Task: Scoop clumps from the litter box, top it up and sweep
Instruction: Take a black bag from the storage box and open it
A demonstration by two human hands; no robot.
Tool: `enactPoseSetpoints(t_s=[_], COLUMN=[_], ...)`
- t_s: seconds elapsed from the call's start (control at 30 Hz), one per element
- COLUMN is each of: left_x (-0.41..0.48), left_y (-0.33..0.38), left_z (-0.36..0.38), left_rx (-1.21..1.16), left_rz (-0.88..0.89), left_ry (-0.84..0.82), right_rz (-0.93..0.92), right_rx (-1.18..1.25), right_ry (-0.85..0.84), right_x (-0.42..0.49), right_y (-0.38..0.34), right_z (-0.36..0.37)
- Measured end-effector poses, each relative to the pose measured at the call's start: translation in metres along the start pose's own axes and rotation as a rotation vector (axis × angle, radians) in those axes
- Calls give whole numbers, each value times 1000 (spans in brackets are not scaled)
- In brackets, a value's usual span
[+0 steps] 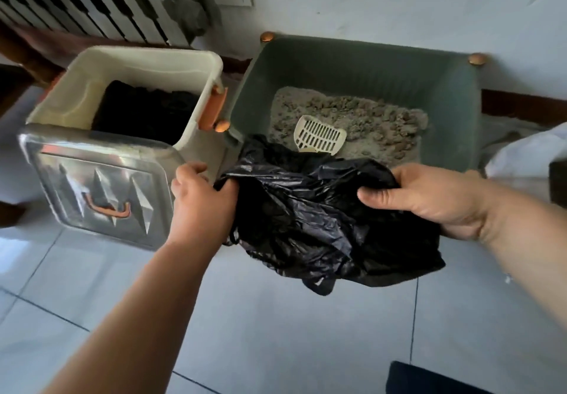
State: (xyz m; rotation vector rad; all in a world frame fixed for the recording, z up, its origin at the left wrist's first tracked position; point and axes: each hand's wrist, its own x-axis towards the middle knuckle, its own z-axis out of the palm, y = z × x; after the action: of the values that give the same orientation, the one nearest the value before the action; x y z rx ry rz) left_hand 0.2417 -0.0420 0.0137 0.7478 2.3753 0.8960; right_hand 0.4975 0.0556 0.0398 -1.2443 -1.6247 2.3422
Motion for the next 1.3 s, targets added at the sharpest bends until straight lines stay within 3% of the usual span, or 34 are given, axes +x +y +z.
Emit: enactPoseSetpoints(t_s=[0.17, 0.33, 0.47, 0.57, 0.67, 0.8, 0.93, 1.0, 1.1, 1.3], left_x=[-11, -42, -70, -70, -59, -37, -18, -13, -13, -23], left_y=[-3, -2, 6, 5, -6, -27, -37, -37, -33, -37], left_z=[15, 22, 34, 43, 46, 36, 18, 9, 3, 2], left_rx=[-221, -281, -105, -22, 85, 179, -27, -272, -589, -595], left_rz=[-120, 8, 72, 56, 65, 46, -115, -238, -406, -374], left_ry=[-278, -310, -552, -591, -586, -536, -551, -556, -563, -616], right_rz=[-22, 35, 45, 25, 43, 200, 317, 296, 257, 13], right_rx=[189, 369, 536, 592, 518, 341, 211, 123, 17, 715], right_ry=[110, 202, 70, -2, 105, 236, 119, 29, 54, 228], right_x=[-5, -5, -10, -9, -6, -4, -10, -18, -19, -2], right_y=[15, 28, 29, 32, 36, 54, 72, 71, 71, 69], right_z=[12, 16, 27, 32, 26, 12, -6, -13, -17, -13])
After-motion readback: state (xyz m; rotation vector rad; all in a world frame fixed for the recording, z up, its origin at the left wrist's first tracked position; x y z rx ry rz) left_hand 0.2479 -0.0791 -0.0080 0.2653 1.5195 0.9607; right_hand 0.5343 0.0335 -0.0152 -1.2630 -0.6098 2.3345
